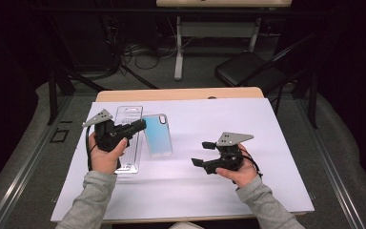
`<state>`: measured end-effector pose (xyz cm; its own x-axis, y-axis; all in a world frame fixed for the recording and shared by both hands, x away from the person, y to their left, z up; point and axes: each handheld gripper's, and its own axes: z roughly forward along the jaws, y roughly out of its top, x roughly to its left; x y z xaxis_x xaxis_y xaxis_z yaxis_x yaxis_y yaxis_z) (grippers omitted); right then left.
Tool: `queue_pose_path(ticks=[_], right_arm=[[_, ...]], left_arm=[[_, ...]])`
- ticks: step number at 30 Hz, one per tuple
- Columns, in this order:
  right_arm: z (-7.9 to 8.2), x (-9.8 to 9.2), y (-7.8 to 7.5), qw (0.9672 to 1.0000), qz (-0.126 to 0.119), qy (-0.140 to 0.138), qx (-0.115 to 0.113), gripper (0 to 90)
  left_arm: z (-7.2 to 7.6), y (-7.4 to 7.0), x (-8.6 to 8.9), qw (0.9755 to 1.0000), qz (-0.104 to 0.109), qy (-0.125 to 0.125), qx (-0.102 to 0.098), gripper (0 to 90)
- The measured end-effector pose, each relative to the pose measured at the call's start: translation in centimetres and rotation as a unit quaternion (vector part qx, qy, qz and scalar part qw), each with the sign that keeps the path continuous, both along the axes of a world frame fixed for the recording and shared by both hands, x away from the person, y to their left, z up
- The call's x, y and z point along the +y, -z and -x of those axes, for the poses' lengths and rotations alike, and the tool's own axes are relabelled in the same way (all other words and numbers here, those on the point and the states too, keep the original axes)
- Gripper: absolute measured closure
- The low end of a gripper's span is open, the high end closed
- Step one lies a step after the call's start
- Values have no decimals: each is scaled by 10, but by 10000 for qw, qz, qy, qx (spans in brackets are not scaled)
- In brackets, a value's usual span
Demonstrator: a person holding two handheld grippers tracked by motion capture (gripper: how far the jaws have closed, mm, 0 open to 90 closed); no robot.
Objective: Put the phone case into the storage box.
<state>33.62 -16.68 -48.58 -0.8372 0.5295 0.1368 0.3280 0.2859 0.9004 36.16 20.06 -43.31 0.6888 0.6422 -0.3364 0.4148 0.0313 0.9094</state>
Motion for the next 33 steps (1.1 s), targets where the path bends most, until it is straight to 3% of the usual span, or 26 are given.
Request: queue_pose_path(ticks=[9, 12, 20, 33], right_arm=[[3, -6, 2, 9998, 53, 155, 84, 145], [2, -8, 2, 9995, -74, 218, 223, 144], [5, -15, 1, 9994, -145, 251, 186, 90], [7, -31, 4, 9987, -180, 445, 151, 34]], left_arm=[[-9, -10, 13, 9997, -113, -167, -117, 839], [-12, -14, 18, 9995, -131, -227, -168, 839], [-21, -23, 33, 9988, -198, -365, -240, 839], [-42, -36, 55, 9956, -503, -671, -425, 839]])
